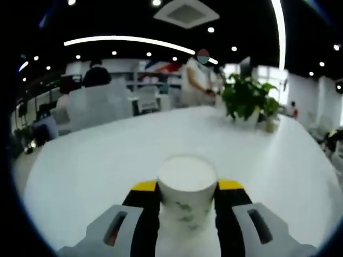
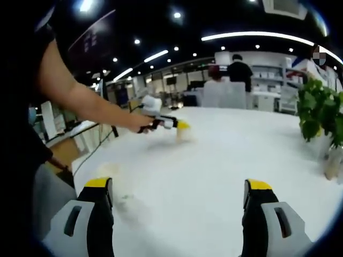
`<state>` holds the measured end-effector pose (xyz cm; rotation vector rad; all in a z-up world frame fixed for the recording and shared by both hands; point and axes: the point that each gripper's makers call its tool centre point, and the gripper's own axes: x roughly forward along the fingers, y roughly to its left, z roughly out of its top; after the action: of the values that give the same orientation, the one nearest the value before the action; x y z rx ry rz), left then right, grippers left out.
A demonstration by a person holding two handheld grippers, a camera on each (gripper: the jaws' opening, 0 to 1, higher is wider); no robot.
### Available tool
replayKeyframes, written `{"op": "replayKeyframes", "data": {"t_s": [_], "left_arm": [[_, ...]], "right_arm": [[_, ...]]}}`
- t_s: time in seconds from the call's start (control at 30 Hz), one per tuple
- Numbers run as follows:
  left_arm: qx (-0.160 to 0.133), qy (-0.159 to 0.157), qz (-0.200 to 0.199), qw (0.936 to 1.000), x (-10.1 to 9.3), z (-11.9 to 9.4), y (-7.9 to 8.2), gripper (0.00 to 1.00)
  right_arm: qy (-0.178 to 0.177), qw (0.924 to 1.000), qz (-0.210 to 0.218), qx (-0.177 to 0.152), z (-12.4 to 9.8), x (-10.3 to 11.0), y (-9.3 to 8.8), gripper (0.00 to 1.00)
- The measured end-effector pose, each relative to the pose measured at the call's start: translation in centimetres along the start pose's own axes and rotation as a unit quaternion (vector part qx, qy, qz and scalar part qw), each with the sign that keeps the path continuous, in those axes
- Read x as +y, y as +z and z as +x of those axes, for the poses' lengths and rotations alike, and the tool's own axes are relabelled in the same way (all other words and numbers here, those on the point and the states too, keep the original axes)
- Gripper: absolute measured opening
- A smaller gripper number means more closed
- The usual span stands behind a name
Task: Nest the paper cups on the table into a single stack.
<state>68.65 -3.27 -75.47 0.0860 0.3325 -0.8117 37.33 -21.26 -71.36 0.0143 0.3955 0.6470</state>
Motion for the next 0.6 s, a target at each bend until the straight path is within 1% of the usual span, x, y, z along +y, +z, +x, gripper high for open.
{"op": "replayKeyframes", "data": {"t_s": [0.07,0.13,0.23,0.4,0.43,0.5,0.53,0.6], "left_arm": [[0.0,-0.002,0.0,1.0,0.0,-0.1,0.6,0.39],[0.006,-0.001,-0.005,1.0,0.1,-0.2,1.3,0.39],[0.003,-0.009,-0.009,0.9999,0.0,-0.5,2.7,0.39],[0.001,-0.015,-0.004,0.9999,-0.1,-0.8,4.6,0.39],[0.001,-0.015,-0.003,0.9999,0.0,-0.9,4.9,0.39],[0.001,-0.015,-0.004,0.9999,0.1,-1.1,5.8,0.39],[0.006,-0.012,-0.009,0.9999,0.2,-1.3,6.2,0.39],[0.005,-0.013,-0.007,0.9999,0.3,-1.6,7.1,0.39]], "right_arm": [[0.003,0.9999,0.011,-0.006,0.0,0.2,0.2,1.0],[0.003,1.0,0.004,-0.003,0.0,0.1,0.2,1.0],[0.004,1.0,0.005,-0.005,0.0,0.1,0.3,1.0],[0.007,0.9999,0.003,-0.009,-0.1,0.2,0.8,1.0],[0.007,0.9999,0.005,-0.011,-0.1,0.2,0.9,1.0],[0.008,0.9996,0.022,-0.016,-0.1,0.1,1.2,1.0],[0.008,0.9996,0.022,-0.018,-0.1,0.1,1.3,1.0],[0.009,0.9996,0.017,-0.019,0.0,0.2,1.4,1.0]]}}
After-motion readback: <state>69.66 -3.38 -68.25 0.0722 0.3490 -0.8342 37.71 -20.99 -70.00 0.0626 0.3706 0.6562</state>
